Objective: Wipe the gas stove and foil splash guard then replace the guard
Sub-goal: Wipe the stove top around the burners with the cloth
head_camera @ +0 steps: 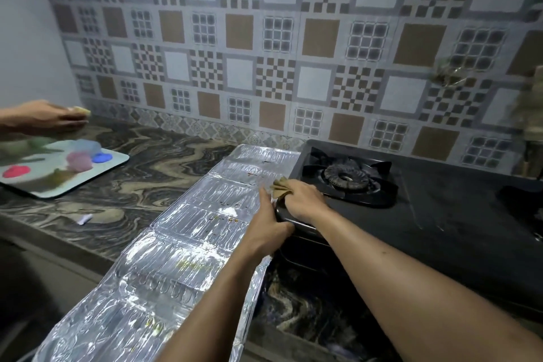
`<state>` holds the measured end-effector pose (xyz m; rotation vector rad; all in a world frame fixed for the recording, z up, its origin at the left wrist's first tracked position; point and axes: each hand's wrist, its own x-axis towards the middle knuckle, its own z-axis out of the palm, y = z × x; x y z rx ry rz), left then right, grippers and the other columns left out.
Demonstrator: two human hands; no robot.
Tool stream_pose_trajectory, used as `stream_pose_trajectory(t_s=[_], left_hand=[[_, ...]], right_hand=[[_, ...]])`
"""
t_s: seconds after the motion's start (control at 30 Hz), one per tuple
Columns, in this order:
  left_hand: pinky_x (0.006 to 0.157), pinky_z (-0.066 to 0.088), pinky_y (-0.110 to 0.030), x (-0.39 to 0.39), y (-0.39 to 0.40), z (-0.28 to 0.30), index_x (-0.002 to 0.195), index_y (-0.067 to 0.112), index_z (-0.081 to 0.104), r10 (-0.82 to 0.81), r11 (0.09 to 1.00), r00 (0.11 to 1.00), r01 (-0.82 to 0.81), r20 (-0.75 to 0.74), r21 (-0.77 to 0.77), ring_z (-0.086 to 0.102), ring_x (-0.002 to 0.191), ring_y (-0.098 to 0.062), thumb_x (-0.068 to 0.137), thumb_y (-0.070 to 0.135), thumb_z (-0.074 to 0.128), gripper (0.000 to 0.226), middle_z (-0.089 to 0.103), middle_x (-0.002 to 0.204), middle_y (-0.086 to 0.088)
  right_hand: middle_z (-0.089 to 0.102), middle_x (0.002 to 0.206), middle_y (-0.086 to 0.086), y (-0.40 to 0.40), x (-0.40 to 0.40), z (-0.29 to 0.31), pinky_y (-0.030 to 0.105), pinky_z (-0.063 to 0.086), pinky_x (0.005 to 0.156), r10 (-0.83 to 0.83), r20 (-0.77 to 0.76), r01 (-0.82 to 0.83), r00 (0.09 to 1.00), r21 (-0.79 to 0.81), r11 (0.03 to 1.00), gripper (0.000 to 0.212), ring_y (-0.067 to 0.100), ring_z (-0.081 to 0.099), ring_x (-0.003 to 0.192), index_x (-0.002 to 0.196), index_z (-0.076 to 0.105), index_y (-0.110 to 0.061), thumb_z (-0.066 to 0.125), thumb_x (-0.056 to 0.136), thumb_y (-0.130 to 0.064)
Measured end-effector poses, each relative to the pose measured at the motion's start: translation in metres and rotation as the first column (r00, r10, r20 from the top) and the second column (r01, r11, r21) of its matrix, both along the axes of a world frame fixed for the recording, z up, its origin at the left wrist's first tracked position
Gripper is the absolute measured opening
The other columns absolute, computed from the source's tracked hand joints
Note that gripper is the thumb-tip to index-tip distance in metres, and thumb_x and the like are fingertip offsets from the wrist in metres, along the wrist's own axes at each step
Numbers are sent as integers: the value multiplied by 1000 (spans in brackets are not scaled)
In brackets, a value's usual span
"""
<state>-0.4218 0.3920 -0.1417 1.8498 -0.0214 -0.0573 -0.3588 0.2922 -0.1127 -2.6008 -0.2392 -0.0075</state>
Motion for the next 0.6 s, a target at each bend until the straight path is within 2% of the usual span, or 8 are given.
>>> stream_pose_trajectory(t_s=[0.03,0.13,0.2,0.27,0.33,0.43,0.5,0.6], left_hand=[[91,52,-40,4,2,-3,152,21,-17,28,997,999,-30,-20,-69,54,82,6,60,15,51,114,49,100,27],[85,52,-36,11,2,-4,153,15,3,148,973,987,-156,-60,-172,61,95,-11,63,13,53,103,59,112,8],[85,51,-35,15,0,-1,147,6,19,243,944,966,-257,-91,-206,59,98,-14,76,8,58,81,58,110,4],[89,47,-35,19,-2,2,143,2,27,332,905,932,-359,-147,-229,55,109,-19,87,5,57,64,56,127,-4],[98,43,-36,23,-4,2,140,4,36,409,892,902,-427,-137,-149,51,122,-27,90,11,57,55,50,140,-12],[97,40,-34,21,-17,5,140,6,41,418,908,908,-418,-2,-8,50,125,-30,91,7,52,50,52,137,-17],[93,41,-32,18,-26,8,137,4,46,384,910,913,-399,135,110,53,121,-31,91,1,44,47,56,132,-18],[79,44,-35,15,-38,7,119,6,57,322,872,893,-409,314,269,60,102,-34,87,2,45,34,66,110,-18]], right_hand=[[50,143,-5,-2,0,-1,33,36,107,27,-10,-27,1000,6,1000,54,25,44,132,132,54,-34,41,85,-11],[57,137,-11,-12,-4,-5,36,39,107,130,0,-130,991,48,990,52,17,49,128,126,58,-38,43,83,-12],[61,132,-10,-20,-5,-5,31,39,106,211,21,-212,977,62,975,52,13,52,125,123,62,-33,44,83,-6],[67,123,-9,-26,-6,-5,31,41,104,257,45,-259,965,76,963,49,12,56,119,115,68,-30,45,81,-3],[71,115,-8,-32,-7,-8,31,42,103,276,68,-281,959,92,955,45,12,60,114,106,73,-26,46,78,-2],[73,109,-8,-45,-11,-10,27,44,101,316,77,-324,945,123,938,43,10,63,108,99,75,-24,44,73,-8],[74,106,-6,-55,-13,-8,23,46,97,333,85,-341,939,105,934,43,8,64,104,100,76,-21,46,74,-7],[76,99,-5,-74,-10,-3,20,48,91,355,104,-364,929,74,929,40,5,65,97,96,77,-19,49,73,-4]])
